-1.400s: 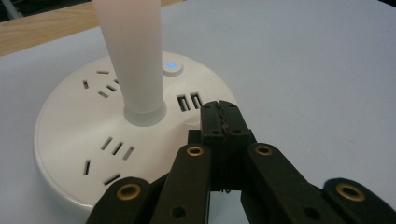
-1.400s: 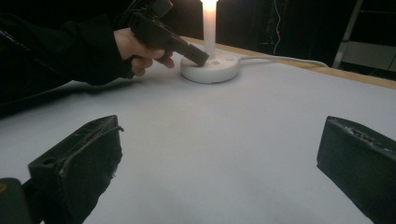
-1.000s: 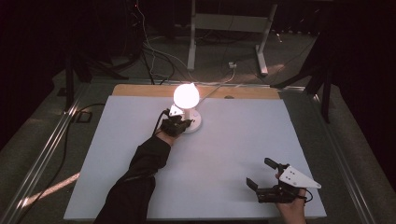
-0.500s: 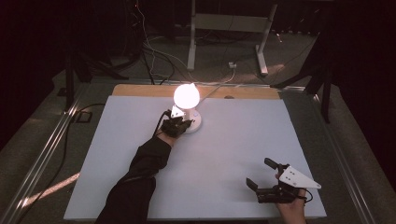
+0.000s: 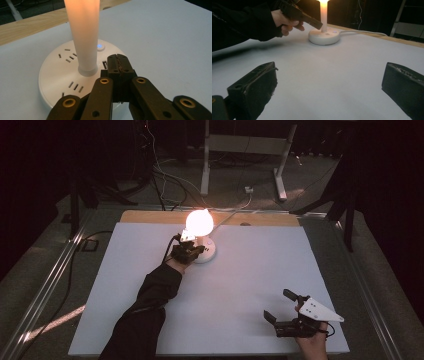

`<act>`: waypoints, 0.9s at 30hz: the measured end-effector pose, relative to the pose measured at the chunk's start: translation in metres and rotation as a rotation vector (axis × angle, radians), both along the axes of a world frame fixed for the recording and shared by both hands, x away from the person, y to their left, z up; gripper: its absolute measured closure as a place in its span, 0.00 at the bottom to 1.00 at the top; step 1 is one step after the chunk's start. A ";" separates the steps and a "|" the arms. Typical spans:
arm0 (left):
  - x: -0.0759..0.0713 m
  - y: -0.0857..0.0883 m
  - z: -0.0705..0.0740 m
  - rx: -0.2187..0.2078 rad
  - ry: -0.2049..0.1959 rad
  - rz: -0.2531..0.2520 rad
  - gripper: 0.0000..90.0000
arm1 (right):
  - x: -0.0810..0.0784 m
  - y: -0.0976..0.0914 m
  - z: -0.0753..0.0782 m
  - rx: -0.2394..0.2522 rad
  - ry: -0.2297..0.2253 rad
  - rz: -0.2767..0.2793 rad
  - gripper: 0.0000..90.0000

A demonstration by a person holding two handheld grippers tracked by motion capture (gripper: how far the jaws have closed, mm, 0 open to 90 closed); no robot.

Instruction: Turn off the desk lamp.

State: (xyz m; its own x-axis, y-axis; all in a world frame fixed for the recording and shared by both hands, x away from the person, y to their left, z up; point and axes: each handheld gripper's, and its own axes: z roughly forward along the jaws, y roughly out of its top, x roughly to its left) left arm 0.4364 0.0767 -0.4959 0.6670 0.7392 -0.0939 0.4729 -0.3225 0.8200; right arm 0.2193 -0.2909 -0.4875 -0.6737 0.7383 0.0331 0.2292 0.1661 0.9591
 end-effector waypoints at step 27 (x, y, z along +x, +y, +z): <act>0.002 0.000 -0.011 0.027 0.020 0.007 1.00 | 0.000 0.000 0.000 0.000 0.001 0.002 0.00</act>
State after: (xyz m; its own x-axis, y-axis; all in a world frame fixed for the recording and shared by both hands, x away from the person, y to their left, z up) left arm 0.4382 0.0766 -0.5073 0.6598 0.7463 -0.0873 0.4916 -0.3408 0.8014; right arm 0.2195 -0.2911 -0.4877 -0.6753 0.7368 0.0341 0.2299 0.1664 0.9589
